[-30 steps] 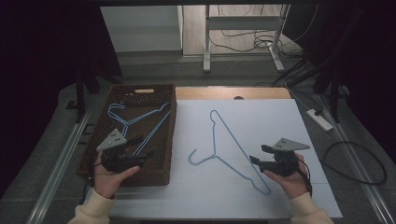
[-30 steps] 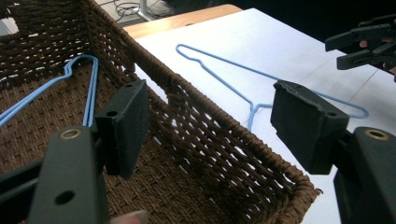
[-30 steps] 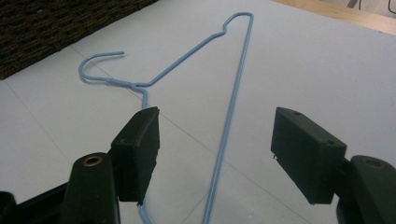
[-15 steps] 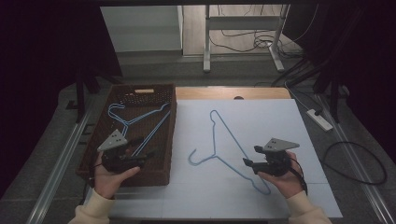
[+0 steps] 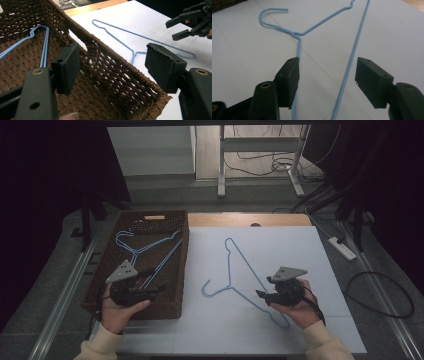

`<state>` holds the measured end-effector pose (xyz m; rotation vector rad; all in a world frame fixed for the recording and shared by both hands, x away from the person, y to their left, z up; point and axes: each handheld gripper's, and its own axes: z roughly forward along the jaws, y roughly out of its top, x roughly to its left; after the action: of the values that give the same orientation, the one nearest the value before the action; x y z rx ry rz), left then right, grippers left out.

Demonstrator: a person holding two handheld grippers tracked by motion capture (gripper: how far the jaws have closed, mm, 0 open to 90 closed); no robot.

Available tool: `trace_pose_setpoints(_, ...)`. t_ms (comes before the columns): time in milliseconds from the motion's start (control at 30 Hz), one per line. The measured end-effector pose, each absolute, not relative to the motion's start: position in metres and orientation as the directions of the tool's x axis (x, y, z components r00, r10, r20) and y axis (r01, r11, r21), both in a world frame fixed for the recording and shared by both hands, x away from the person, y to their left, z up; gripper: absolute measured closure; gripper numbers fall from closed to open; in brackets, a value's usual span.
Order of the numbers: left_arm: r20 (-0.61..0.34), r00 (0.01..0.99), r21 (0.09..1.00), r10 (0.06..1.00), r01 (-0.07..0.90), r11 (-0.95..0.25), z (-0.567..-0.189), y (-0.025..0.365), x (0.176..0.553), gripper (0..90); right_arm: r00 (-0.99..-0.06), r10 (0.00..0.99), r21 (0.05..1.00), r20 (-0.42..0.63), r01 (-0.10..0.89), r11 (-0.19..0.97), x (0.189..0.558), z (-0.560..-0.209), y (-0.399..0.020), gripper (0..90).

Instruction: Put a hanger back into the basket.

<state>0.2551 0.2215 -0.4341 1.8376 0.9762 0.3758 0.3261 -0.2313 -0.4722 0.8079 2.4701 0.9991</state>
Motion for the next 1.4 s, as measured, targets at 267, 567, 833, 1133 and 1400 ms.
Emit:
trace_pose_setpoints(267,-0.161,0.629,0.866,0.761,0.459,-0.196,-0.436,0.223,0.255,28.9,-0.784,0.61,0.653,-0.114,0.403,0.641,0.354,-0.477,-0.221,56.4)
trace_pose_setpoints(567,-0.161,0.631,0.864,0.759,0.462,-0.201,-0.438,0.222,0.256,28.9,-0.794,0.6,0.576,-0.097,0.447,0.684,0.403,-0.488,-0.191,85.1)
trace_pose_setpoints(833,-0.159,0.629,0.864,0.761,0.462,-0.201,-0.438,0.223,0.255,29.0,-0.762,0.64,0.566,-0.1,0.486,0.666,0.437,-0.5,-0.167,90.0)
trace_pose_setpoints(1133,-0.159,0.629,0.863,0.761,0.463,-0.203,-0.438,0.223,0.254,29.0,-0.713,0.692,0.553,-0.112,0.534,0.639,0.45,-0.51,-0.17,90.0)
trace_pose_setpoints(1400,-0.157,0.631,0.861,0.759,0.464,-0.208,-0.439,0.221,0.255,29.0,-0.66,0.737,0.525,-0.148,0.58,0.624,0.451,-0.508,-0.185,90.0)
